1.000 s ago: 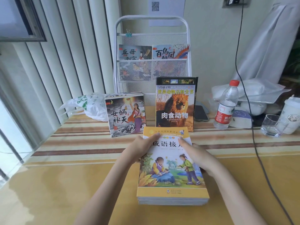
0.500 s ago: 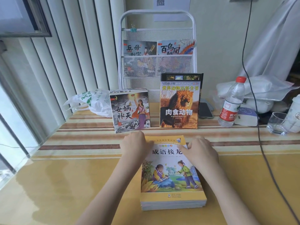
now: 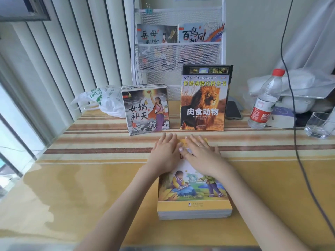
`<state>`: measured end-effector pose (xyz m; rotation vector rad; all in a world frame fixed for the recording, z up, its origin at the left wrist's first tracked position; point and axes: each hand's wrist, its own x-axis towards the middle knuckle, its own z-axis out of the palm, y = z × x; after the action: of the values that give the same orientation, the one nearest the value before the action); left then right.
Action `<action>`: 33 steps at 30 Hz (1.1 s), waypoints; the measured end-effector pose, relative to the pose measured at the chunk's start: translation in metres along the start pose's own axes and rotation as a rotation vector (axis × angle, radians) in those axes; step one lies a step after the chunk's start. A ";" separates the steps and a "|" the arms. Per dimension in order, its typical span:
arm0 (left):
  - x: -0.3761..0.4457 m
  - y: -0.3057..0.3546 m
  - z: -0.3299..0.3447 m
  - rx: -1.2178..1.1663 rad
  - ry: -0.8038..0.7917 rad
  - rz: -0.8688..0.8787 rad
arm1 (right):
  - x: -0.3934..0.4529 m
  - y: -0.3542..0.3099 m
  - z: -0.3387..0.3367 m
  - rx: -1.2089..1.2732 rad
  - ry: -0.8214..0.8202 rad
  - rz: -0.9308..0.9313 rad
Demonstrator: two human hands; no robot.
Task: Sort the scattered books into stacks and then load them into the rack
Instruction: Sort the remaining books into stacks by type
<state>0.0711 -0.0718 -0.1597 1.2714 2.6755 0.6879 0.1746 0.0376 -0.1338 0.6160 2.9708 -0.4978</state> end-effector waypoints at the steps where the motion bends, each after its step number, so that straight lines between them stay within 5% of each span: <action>1: 0.001 -0.003 -0.006 -0.138 0.086 -0.034 | 0.005 -0.002 -0.007 0.010 0.008 -0.001; 4: 0.009 -0.022 -0.031 -0.302 0.433 -0.134 | 0.032 -0.010 -0.032 0.162 0.118 -0.047; 7: 0.025 -0.056 -0.060 -0.381 0.608 -0.227 | 0.075 -0.026 -0.051 0.384 0.178 -0.089; 13: 0.075 -0.117 -0.092 -0.618 0.506 -0.349 | 0.153 -0.061 -0.054 0.684 0.130 0.024; 18: 0.109 -0.138 -0.083 -0.726 0.348 -0.322 | 0.195 -0.065 -0.034 0.946 0.392 0.119; 22: 0.127 -0.146 -0.072 -0.857 0.468 -0.339 | 0.216 -0.062 -0.015 1.118 0.255 0.140; 33: 0.080 -0.137 -0.081 -0.752 0.752 -0.219 | 0.195 -0.080 -0.013 1.138 0.251 -0.145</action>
<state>-0.1000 -0.1154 -0.1395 0.5605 2.4588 2.1879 -0.0362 0.0462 -0.1230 0.5002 2.6682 -2.2945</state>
